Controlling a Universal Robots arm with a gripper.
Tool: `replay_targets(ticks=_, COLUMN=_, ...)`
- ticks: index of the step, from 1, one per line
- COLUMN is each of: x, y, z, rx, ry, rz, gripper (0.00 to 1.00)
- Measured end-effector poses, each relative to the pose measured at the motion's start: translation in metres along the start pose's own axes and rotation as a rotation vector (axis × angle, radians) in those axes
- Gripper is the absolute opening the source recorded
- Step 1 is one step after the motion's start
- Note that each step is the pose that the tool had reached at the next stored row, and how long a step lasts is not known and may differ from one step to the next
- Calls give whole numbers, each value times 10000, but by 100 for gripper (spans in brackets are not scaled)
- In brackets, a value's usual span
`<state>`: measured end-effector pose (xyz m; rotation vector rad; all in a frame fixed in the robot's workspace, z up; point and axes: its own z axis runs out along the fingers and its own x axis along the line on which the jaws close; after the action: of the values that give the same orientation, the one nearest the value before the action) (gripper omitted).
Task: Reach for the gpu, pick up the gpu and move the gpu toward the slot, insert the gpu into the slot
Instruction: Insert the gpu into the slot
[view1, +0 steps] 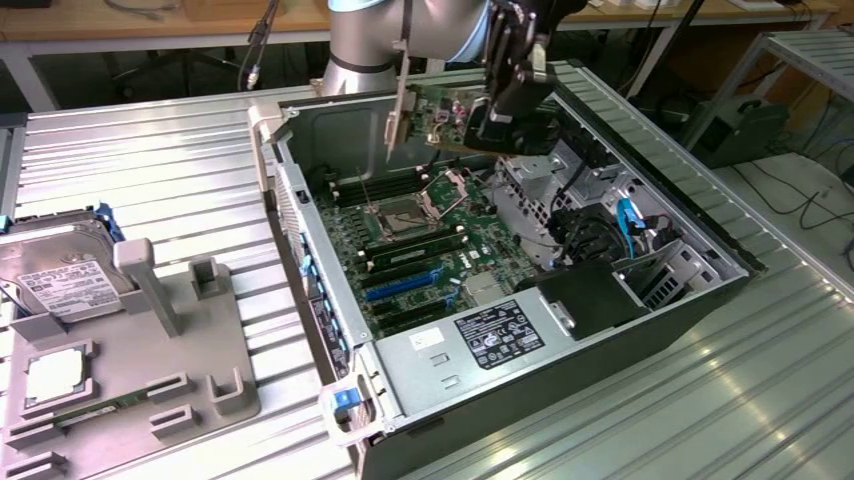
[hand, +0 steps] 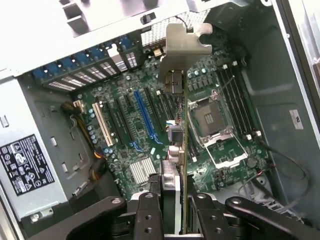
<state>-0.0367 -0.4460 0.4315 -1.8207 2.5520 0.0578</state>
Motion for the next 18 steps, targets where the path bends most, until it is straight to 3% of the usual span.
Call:
replay_targets(ticks=6, x=0, y=0, z=0, rx=-30, ry=31, rz=-1149, gripper=28)
replay_targets(ticks=8, x=0, y=-1, z=0, rx=-48, ry=48, rz=-1818, gripper=28)
replay_targets(ticks=11, x=-1, y=-3, z=11, rx=-36, ry=54, rz=-2117, gripper=28)
replay_targets(ticks=12, x=-1, y=-4, z=15, rx=7, ry=51, rz=-2131, gripper=28)
replay_targets(ticks=16, x=0, y=-2, z=32, rx=383, ry=-5, rz=-2142, gripper=28)
replay_targets(ticks=18, x=0, y=-2, z=41, rx=491, ry=-19, rz=-2151, gripper=28)
